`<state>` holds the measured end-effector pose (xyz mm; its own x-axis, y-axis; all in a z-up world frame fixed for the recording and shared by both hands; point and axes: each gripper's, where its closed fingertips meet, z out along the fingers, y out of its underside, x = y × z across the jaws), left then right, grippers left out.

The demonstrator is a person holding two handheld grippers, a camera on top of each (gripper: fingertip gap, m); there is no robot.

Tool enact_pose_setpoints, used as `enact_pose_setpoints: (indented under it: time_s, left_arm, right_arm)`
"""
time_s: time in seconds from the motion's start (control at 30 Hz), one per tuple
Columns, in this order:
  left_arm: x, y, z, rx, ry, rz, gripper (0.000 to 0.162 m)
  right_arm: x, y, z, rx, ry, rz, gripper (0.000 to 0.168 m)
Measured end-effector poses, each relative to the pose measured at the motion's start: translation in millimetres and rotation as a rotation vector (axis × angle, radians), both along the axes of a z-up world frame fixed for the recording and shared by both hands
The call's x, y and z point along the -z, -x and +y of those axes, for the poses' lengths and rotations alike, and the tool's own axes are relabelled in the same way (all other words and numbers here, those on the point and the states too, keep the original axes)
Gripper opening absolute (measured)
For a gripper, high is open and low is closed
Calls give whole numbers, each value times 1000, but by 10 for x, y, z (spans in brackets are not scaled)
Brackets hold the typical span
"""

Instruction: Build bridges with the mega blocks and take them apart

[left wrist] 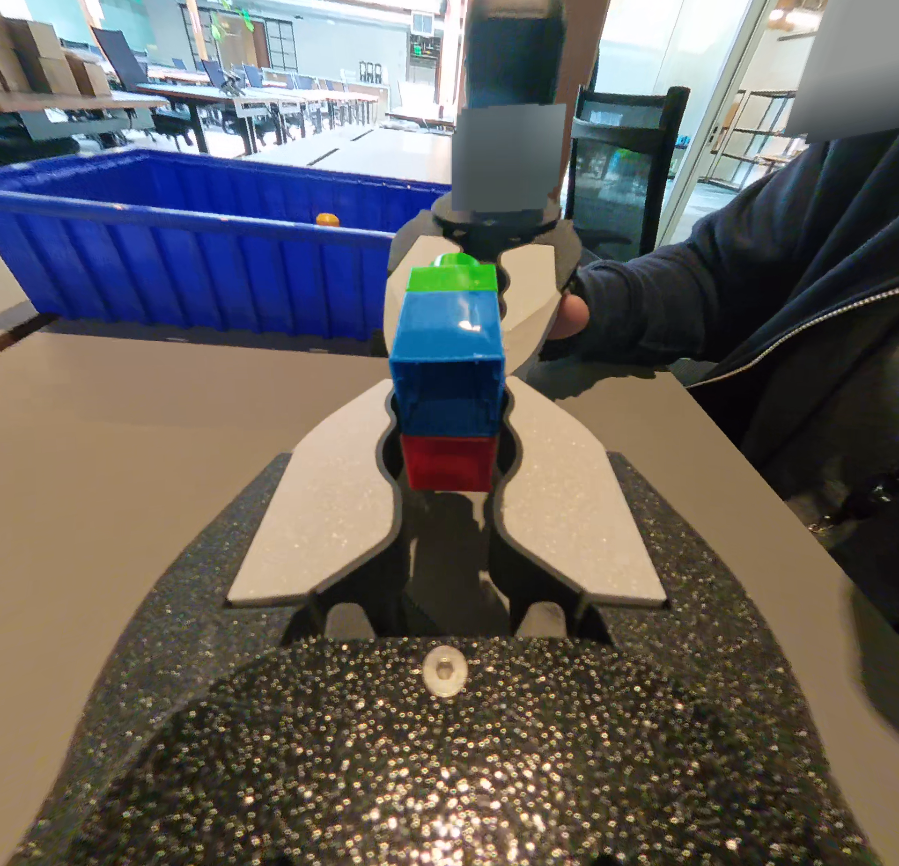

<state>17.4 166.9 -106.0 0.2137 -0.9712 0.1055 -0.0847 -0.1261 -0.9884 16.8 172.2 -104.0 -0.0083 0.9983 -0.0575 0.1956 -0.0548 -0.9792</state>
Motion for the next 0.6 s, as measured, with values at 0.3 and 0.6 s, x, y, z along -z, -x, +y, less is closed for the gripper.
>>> enact_pose_setpoints:
  time_s: [0.3,0.6]
  left_arm:
    - [-87,37,63,-36,-18,-58,35]
    - [-89,11,-34,69,134,-127,36]
  right_arm:
    - [-65,15,40,-20,336,118,36]
    - [-98,-39,-22,-18,112,53,35]
